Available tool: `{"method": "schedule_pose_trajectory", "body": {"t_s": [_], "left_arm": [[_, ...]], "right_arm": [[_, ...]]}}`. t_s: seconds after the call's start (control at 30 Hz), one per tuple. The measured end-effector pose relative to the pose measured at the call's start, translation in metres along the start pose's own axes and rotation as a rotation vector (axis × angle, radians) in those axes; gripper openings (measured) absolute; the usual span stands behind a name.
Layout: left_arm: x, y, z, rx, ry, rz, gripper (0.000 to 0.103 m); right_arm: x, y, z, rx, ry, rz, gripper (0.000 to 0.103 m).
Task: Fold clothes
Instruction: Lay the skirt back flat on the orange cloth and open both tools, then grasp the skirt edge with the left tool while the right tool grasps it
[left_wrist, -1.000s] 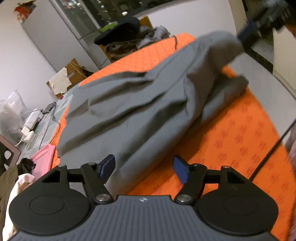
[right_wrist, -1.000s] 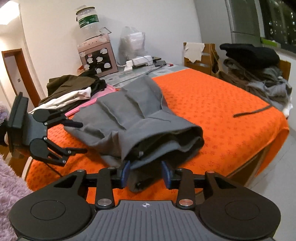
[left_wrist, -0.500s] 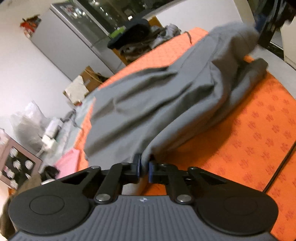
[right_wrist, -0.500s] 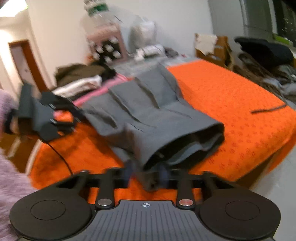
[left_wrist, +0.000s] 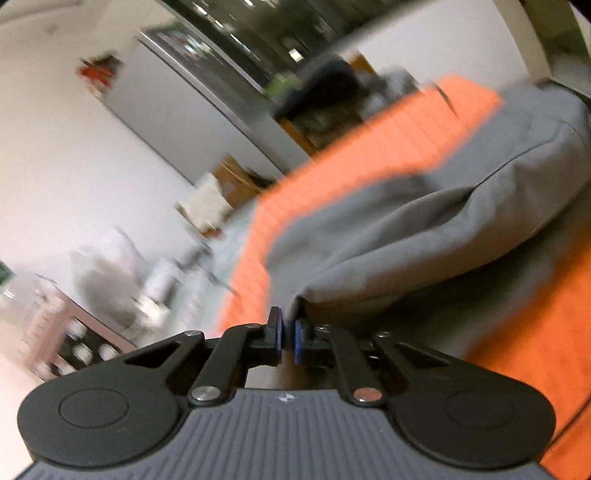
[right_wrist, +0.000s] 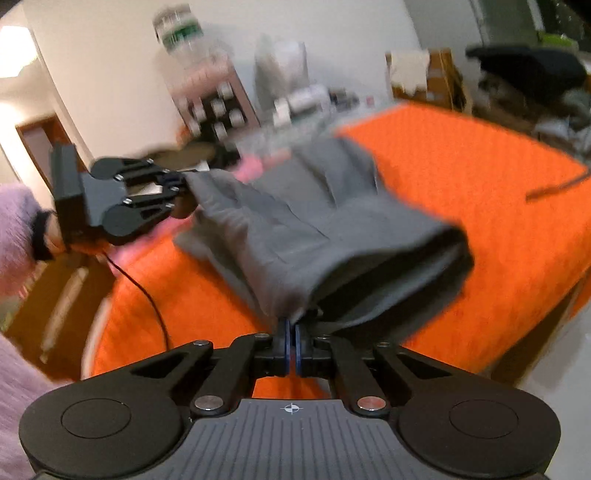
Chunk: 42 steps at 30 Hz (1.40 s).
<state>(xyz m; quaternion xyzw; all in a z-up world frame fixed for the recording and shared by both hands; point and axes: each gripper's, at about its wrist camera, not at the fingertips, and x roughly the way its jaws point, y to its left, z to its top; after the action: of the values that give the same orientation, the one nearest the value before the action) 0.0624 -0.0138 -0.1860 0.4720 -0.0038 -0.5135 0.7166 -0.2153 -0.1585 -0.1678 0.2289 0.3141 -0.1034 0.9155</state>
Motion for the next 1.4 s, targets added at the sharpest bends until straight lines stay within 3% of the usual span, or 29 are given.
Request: {"method": "schedule_pose_trajectory", "body": {"t_s": [0.13,0.23,0.4,0.53,0.77,0.9,1.1,1.27,1.4], "left_arm": [[0.003,-0.018,-0.02,-0.024,0.073,-0.041,0.012],[-0.008,-0.015,-0.022,-0.071,0.098,-0.059,0.031],[-0.045,0.002,-0.024,-0.247,0.156,-0.057,0.034],[-0.06,0.013,-0.01,-0.408,0.132,-0.082,0.034],[-0.048,0.01,0.031,-0.62,0.049,-0.135,0.034],[-0.024,-0.004,0.038,-0.643,0.071,-0.152,0.034],[0.011,-0.029,0.01,-0.588,0.182,-0.132,0.036],[0.002,-0.021,0.014,-0.589,0.175,-0.119,0.038],[-0.026,-0.015,0.038,-0.625,0.08,-0.127,0.039]], "right_arm": [[0.004,0.002,-0.009,-0.008,0.02,-0.021,0.006],[-0.003,0.009,-0.004,-0.051,0.032,-0.041,0.01],[-0.024,0.016,0.019,-0.132,0.01,-0.038,0.018],[-0.037,0.014,0.043,-0.162,-0.048,-0.045,0.02],[-0.015,0.004,0.069,-0.207,-0.09,-0.088,0.039],[0.01,-0.006,0.059,-0.232,-0.057,-0.111,0.05],[0.042,-0.02,0.023,-0.247,-0.02,-0.153,0.053],[0.029,-0.019,0.034,-0.234,-0.028,-0.122,0.052],[0.013,-0.017,0.053,-0.29,-0.085,-0.123,0.053]]}}
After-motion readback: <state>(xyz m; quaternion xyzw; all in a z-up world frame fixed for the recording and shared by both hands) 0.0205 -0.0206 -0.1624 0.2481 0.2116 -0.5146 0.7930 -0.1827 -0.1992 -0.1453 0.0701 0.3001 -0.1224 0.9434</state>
